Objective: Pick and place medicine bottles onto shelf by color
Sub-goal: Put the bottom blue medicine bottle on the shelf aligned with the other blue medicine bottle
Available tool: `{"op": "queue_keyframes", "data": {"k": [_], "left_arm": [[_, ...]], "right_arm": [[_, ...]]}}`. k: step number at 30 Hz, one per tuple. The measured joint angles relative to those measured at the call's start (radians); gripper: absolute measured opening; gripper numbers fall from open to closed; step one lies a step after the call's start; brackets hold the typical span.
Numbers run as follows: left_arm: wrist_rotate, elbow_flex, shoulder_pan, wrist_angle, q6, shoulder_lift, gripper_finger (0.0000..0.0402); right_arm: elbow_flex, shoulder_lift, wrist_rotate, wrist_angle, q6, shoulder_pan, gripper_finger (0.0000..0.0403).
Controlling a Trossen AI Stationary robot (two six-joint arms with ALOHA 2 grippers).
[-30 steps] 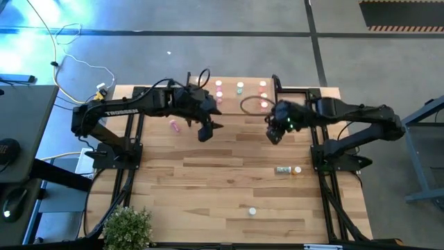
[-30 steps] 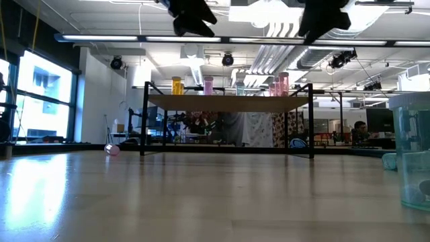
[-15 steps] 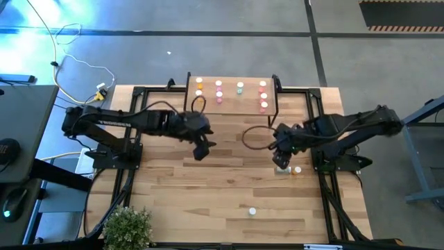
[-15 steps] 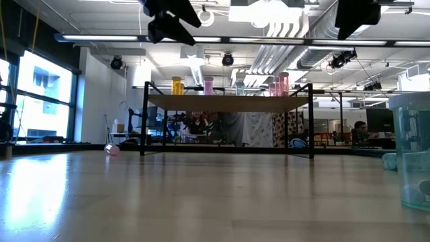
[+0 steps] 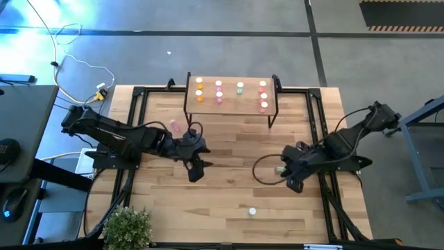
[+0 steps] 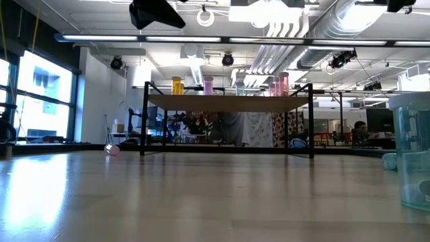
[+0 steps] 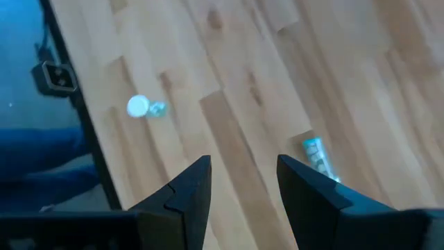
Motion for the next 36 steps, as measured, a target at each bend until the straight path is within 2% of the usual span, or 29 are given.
{"op": "queue_keyframes", "data": {"k": [8,14,21,25,36], "left_arm": [[-0.003,0.000,-0.070,0.003,-0.038,0.000,0.0241],[-0.003,0.000,-0.106,0.006,-0.038,0.000,0.0241],[-0.001,0.000,-0.123,0.006,-0.037,0.000,0.0241],[0.000,0.000,-0.128,0.007,-0.035,0.000,0.0241],[0.008,0.000,-0.128,0.007,-0.034,0.000,0.0241]], "right_arm": [[0.000,0.022,0.031,0.113,0.035,0.116,0.0160],[0.000,0.085,0.056,0.227,0.058,0.158,0.0189],[0.000,0.220,0.145,0.369,-0.059,0.203,0.0195],[0.000,0.298,0.152,0.432,-0.120,0.208,0.0195],[0.000,0.478,0.138,0.539,-0.145,0.207,0.0195]]}}
